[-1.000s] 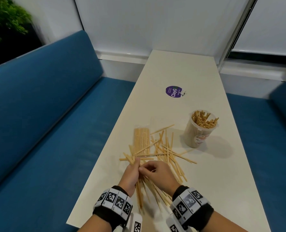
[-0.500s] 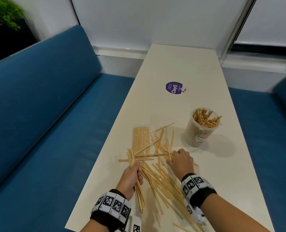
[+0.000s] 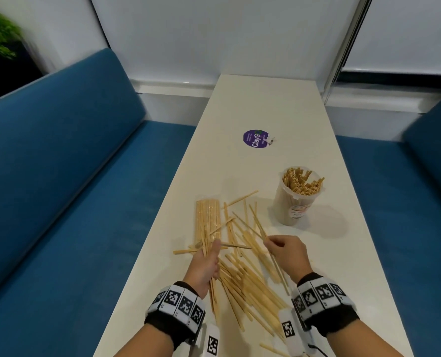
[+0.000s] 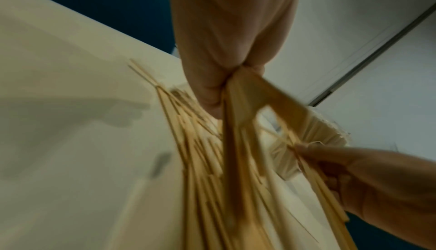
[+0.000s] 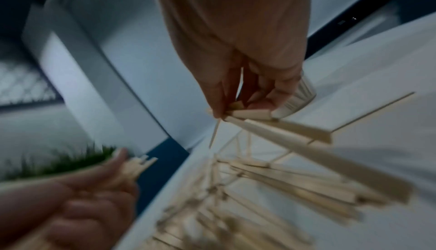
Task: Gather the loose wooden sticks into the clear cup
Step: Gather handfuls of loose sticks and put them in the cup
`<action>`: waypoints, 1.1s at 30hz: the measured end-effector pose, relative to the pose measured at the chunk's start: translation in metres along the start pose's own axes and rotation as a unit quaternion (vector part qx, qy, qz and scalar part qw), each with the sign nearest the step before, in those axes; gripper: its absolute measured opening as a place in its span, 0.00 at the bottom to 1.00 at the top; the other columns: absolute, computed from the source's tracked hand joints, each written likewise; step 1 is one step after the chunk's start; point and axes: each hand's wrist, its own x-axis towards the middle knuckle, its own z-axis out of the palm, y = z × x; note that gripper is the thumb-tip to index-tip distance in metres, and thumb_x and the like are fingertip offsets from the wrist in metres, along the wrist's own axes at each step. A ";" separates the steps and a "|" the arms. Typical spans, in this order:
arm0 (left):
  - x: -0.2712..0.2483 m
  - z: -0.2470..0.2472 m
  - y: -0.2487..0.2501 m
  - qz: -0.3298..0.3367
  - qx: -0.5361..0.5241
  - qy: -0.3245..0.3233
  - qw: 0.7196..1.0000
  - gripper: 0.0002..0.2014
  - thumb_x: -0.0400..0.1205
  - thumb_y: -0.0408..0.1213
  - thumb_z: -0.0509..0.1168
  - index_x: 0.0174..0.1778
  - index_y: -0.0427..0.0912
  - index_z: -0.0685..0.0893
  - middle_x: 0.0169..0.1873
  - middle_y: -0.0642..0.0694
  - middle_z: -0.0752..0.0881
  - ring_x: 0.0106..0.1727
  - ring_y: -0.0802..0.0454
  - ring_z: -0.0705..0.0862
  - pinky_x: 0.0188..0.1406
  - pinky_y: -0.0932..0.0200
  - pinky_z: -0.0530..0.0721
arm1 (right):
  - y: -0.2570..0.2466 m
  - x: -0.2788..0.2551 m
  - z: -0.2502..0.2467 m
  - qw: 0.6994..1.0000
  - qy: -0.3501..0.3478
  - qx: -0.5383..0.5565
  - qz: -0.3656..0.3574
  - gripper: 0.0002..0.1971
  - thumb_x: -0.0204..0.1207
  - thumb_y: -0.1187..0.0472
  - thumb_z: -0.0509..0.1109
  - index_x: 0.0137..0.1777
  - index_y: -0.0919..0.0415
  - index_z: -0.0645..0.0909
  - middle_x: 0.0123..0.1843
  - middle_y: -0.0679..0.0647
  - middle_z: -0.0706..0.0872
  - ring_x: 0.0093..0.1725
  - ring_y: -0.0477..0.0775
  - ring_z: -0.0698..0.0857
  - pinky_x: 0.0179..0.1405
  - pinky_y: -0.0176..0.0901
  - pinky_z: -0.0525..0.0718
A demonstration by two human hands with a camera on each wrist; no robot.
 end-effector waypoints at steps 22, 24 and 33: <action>-0.041 0.043 0.036 0.155 0.018 0.039 0.987 0.35 0.79 0.59 0.59 0.75 0.38 0.67 0.70 0.40 0.77 0.72 0.45 0.74 0.75 0.45 0.71 | -0.046 -0.071 0.014 0.977 -0.050 0.196 -0.070 0.06 0.77 0.54 0.69 0.44 0.56 0.84 0.43 0.50 0.89 0.45 0.45 0.85 0.42 0.32 0.81; -0.045 0.045 0.045 0.186 0.012 0.043 0.982 0.36 0.80 0.60 0.57 0.76 0.37 0.66 0.74 0.37 0.71 0.76 0.41 0.69 0.76 0.42 0.67 | -0.041 -0.066 0.012 0.981 -0.093 0.172 0.012 0.12 0.82 0.48 0.61 0.52 0.54 0.81 0.53 0.49 0.85 0.54 0.47 0.82 0.50 0.34 0.79; -0.075 0.060 0.061 0.358 0.062 0.002 0.932 0.20 0.72 0.59 0.58 0.36 0.44 0.77 0.27 0.53 0.78 0.31 0.61 0.78 0.37 0.71 0.77 | -0.060 -0.062 0.016 0.800 -0.215 0.515 0.221 0.16 0.85 0.63 0.54 0.60 0.74 0.77 0.49 0.67 0.81 0.48 0.62 0.82 0.45 0.51 0.89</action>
